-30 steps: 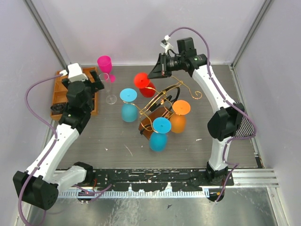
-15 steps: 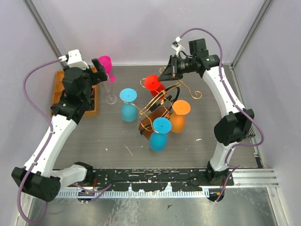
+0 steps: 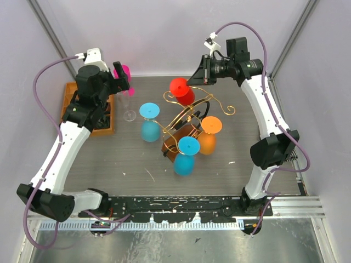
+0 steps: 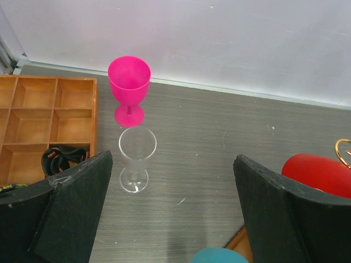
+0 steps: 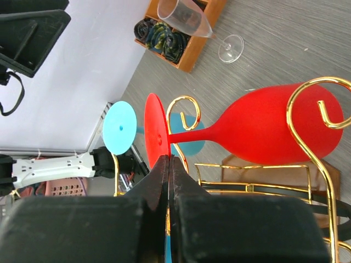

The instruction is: Take the wine glass off the wine glass rack

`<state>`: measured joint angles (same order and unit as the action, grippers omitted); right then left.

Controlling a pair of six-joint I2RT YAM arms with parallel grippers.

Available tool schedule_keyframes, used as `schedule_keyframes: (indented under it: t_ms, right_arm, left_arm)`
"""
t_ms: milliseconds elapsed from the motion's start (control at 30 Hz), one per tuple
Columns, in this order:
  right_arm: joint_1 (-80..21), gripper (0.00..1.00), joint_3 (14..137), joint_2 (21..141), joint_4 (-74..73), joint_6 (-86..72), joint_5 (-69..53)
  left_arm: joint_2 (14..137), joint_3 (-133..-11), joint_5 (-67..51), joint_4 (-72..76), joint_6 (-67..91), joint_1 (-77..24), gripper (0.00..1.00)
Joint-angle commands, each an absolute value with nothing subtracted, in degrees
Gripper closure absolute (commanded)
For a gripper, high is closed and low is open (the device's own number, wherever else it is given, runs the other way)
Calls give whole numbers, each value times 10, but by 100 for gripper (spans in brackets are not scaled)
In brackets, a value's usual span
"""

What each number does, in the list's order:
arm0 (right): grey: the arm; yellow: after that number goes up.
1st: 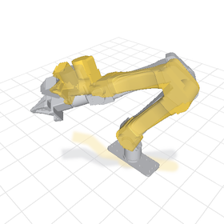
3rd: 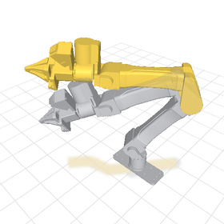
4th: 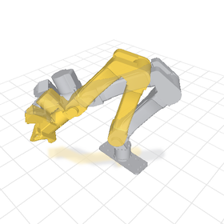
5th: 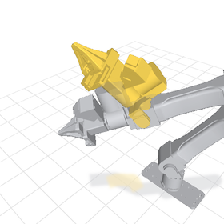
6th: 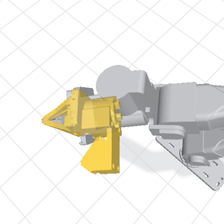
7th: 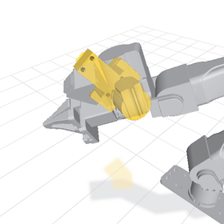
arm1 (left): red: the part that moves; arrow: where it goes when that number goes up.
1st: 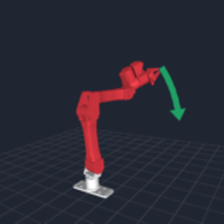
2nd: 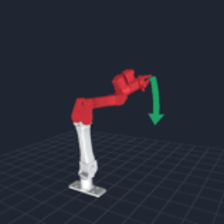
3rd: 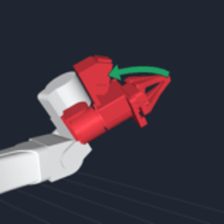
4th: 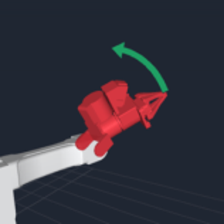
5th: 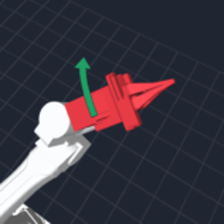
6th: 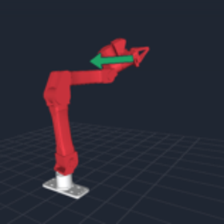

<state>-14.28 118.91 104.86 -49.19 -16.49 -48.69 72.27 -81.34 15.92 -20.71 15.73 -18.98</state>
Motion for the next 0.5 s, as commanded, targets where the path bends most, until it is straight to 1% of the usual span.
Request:
schedule_keyframes:
  t_ms: [0,267,433,467]
  right_arm:
    - [-145,99,1221,1027,-455,-191,-523]
    - [-144,99,1242,1007,-430,-207,-540]
    - [-144,99,1248,986,-429,-176,-523]
    - [-145,99,1250,981,-429,-169,-520]
  left_arm:
    - [721,-837,139,-219,161,-191,2]
    - [714,-827,133,-208,164,-191,2]
    - [723,-857,125,-234,166,-191,1]
    - [743,-863,122,-239,168,-191,1]
